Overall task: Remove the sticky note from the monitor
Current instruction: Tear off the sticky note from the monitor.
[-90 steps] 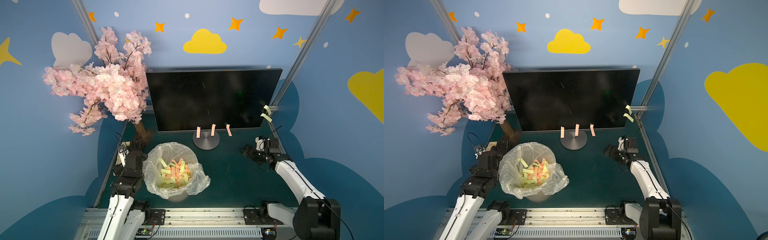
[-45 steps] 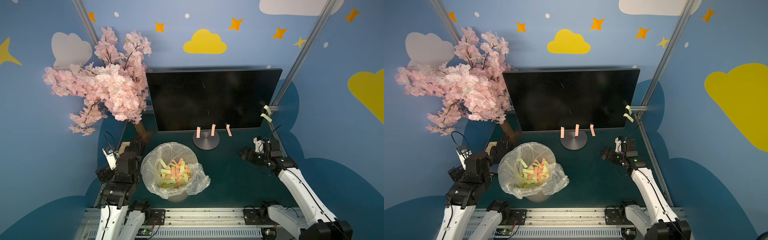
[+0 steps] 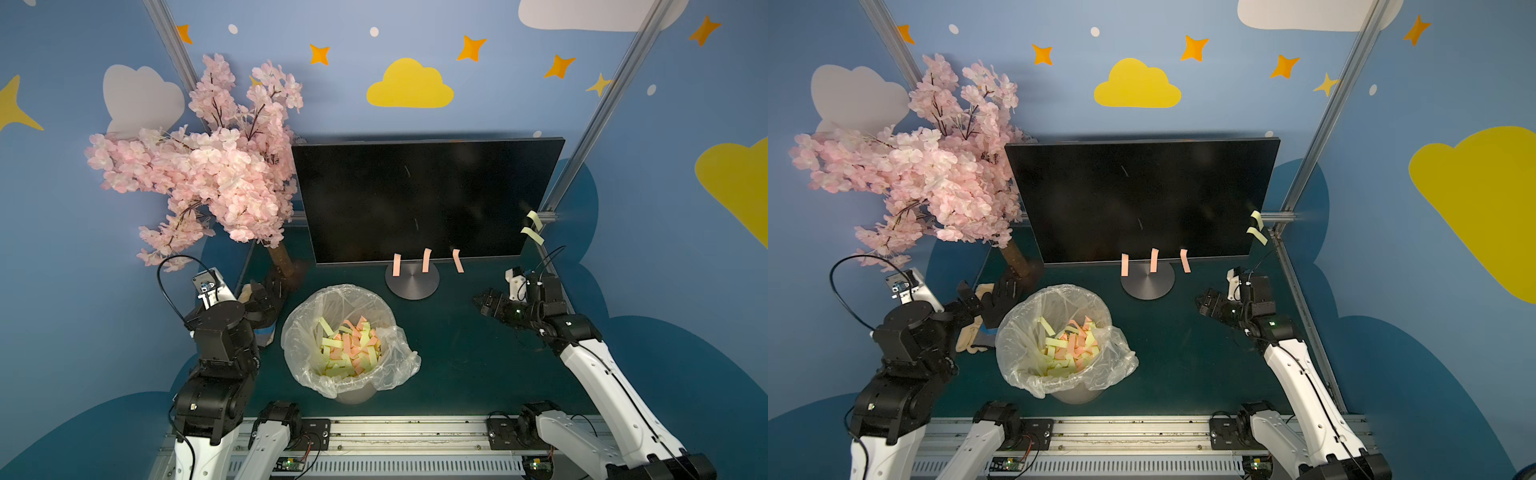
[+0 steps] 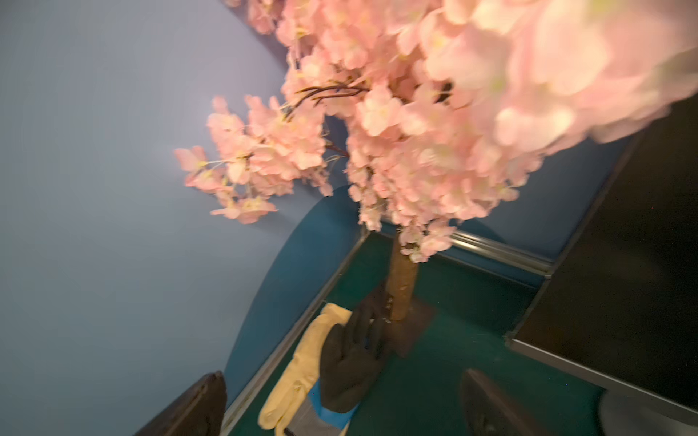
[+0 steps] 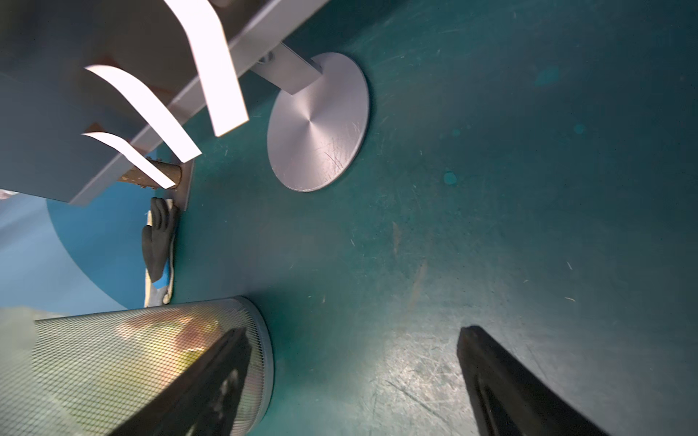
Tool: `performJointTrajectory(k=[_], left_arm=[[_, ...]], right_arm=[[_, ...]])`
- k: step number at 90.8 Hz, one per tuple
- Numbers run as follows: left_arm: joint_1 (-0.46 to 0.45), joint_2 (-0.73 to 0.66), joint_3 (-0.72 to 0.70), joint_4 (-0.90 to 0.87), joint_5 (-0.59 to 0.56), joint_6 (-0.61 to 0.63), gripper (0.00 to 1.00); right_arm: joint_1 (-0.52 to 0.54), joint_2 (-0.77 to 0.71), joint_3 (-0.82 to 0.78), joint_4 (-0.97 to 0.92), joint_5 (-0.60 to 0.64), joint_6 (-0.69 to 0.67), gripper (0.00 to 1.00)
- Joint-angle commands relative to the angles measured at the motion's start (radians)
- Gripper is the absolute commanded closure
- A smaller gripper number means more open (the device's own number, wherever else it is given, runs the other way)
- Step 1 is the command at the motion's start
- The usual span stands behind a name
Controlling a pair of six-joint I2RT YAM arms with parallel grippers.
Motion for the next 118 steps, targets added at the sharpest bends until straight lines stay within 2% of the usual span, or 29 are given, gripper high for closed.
performJointTrajectory(k=[1, 8, 21, 40, 58, 72, 97, 118], left_arm=[[-0.001, -0.001, 0.014, 0.053, 0.313, -0.054, 0.00], [-0.001, -0.001, 0.007, 0.046, 0.463, -0.122, 0.00], [-0.001, -0.022, -0.021, 0.065, 0.654, -0.225, 0.00], [-0.002, -0.019, -0.009, 0.167, 0.837, -0.268, 0.00], [-0.018, 0.038, -0.019, 0.320, 0.976, -0.366, 0.00], [-0.124, 0.114, -0.015, 0.387, 0.974, -0.380, 0.00], [-0.472, 0.350, 0.047, 0.518, 0.830, -0.310, 0.00], [-0.562, 0.551, 0.131, 0.614, 0.865, -0.310, 0.00]], right_arm=[[0.011, -0.030, 0.016, 0.072, -0.020, 0.061, 0.09], [0.015, -0.048, 0.000, 0.115, -0.026, 0.099, 0.09], [0.017, -0.079, -0.039, 0.226, -0.036, 0.184, 0.09], [0.020, -0.077, -0.087, 0.407, -0.037, 0.337, 0.10], [0.022, -0.002, -0.104, 0.553, -0.063, 0.433, 0.12], [0.027, 0.066, -0.101, 0.640, -0.079, 0.471, 0.14], [0.042, 0.165, -0.088, 0.731, -0.077, 0.502, 0.17], [0.057, 0.216, -0.078, 0.763, -0.060, 0.506, 0.20]])
